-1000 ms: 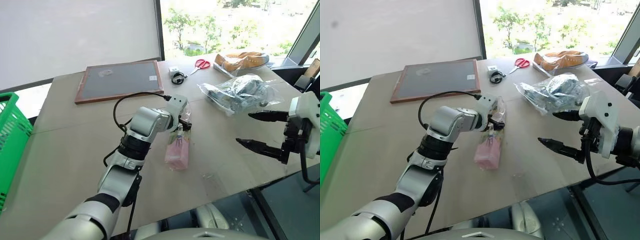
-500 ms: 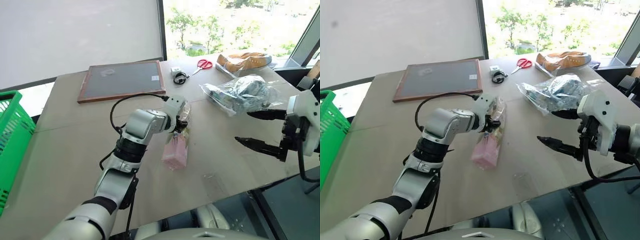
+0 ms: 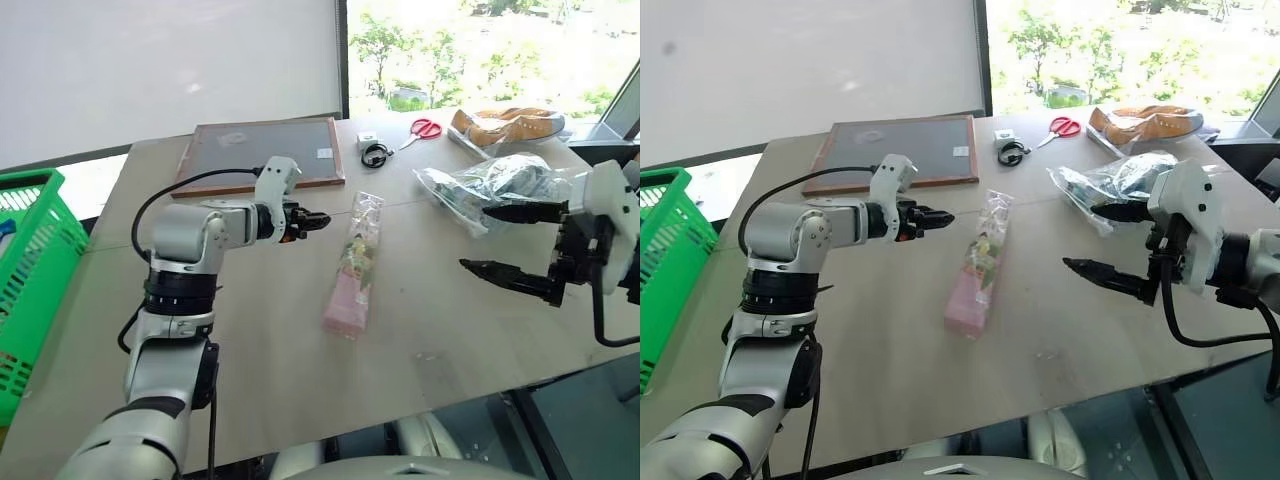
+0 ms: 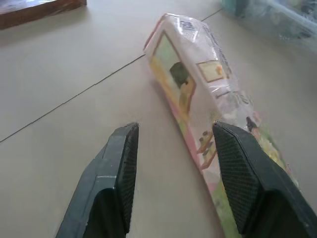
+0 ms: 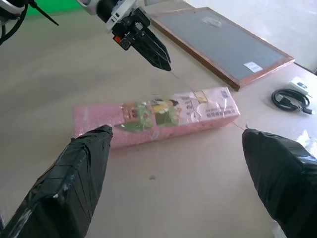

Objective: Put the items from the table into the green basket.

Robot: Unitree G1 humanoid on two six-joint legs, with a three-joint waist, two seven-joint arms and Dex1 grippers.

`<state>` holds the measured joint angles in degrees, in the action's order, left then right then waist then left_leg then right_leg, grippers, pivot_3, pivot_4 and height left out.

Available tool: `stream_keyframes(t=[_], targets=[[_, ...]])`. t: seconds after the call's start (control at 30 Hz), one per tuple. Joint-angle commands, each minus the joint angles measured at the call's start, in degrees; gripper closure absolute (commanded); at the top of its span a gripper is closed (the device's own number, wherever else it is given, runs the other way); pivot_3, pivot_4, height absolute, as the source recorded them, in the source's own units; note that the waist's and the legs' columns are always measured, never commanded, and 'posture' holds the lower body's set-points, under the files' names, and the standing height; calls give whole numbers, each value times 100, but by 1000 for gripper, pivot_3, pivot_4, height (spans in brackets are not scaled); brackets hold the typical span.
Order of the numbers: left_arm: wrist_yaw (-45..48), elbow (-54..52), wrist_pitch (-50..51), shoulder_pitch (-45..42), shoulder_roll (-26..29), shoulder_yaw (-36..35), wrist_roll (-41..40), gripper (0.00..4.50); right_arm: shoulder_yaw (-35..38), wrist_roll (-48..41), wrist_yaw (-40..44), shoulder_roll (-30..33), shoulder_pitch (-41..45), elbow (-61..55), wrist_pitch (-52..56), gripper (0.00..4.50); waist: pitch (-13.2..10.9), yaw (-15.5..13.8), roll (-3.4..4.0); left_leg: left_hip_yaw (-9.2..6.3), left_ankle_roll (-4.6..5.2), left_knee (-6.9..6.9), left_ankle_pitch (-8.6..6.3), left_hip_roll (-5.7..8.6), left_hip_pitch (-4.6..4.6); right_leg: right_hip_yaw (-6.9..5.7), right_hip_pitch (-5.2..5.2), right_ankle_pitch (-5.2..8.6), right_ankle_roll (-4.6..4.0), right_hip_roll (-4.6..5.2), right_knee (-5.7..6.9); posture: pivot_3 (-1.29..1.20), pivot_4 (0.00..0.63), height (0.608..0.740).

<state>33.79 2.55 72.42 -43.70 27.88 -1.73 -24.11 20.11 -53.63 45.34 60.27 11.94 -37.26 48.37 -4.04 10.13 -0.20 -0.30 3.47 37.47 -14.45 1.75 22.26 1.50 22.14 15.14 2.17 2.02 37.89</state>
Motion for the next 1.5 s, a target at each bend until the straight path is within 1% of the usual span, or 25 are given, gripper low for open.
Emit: stream_keyframes(t=[0.03,0.07,0.1,0.23,0.33,0.5,0.7,0.87,0.93,1.13,1.2,1.4,1.5], targets=[[140,-696,334,137,-44,136,-352,472,-66,87,59,-33,188,59,-181,0,6,-52,2,0,0,2,0,1,15,0,14,-1,-1,2,2,-246,6,740],[69,-804,484,147,-153,131,-411,54,-88,96,68,-37,212,75,-186,0,7,-97,2,0,-1,7,1,1,35,0,33,-2,-1,3,8,-245,6,740],[-8,-883,634,151,-237,164,-434,54,-100,106,80,-36,225,88,-192,0,7,-159,2,-1,-2,16,2,1,62,0,57,-3,-2,3,12,-244,6,740],[-241,-1048,960,256,-555,361,-475,54,-82,101,98,-29,212,73,-187,0,8,-298,3,-4,-4,21,2,4,70,-7,61,-4,-3,7,12,-244,6,740],[-405,-871,987,276,-794,414,-442,54,-50,98,94,-21,172,44,-175,0,13,-320,9,-3,-3,21,1,4,69,-7,60,-4,-4,7,13,-268,7,740],[-492,-573,960,224,-1009,705,-389,54,96,58,52,-4,32,-54,-137,0,21,-308,16,-3,-2,22,2,4,66,-8,58,-7,-9,6,16,-287,7,740],[-491,-67,607,190,-1162,1195,-212,54,265,-44,-11,8,-166,-184,-78,0,47,-304,21,-3,-1,28,2,4,67,-9,56,-7,-9,4,17,-304,9,740],[-400,523,-14,192,-1117,1760,189,54,498,-8,144,179,-502,-253,0,0,118,-305,27,-4,0,33,1,4,60,-11,44,-7,-9,5,15,-316,10,740],[-334,590,-205,204,-1078,2001,332,54,563,-57,149,189,-567,-259,14,0,136,-302,31,-3,1,35,1,4,59,-9,43,-7,-9,5,14,-317,10,740],[-219,608,-293,296,-1255,2019,342,54,634,-97,202,204,-685,-287,21,0,158,-294,44,-3,1,41,0,3,51,-9,34,-6,-9,5,12,-320,11,740],[-203,537,-283,340,-1280,1896,302,54,664,-107,243,215,-744,-289,19,0,159,-302,44,-4,2,41,0,3,53,-11,34,-6,-9,5,12,-320,11,740],[-99,234,-181,441,-1159,1624,214,54,594,-145,432,258,-792,-288,-31,0,158,-296,44,-3,11,41,-5,3,56,-11,35,-6,-9,5,11,-292,12,740],[-115,203,-254,476,-1114,1662,298,54,502,-8,550,290,-812,-249,-98,0,158,-301,44,-3,12,41,-6,2,57,-12,36,-6,-9,4,11,-280,9,740]])
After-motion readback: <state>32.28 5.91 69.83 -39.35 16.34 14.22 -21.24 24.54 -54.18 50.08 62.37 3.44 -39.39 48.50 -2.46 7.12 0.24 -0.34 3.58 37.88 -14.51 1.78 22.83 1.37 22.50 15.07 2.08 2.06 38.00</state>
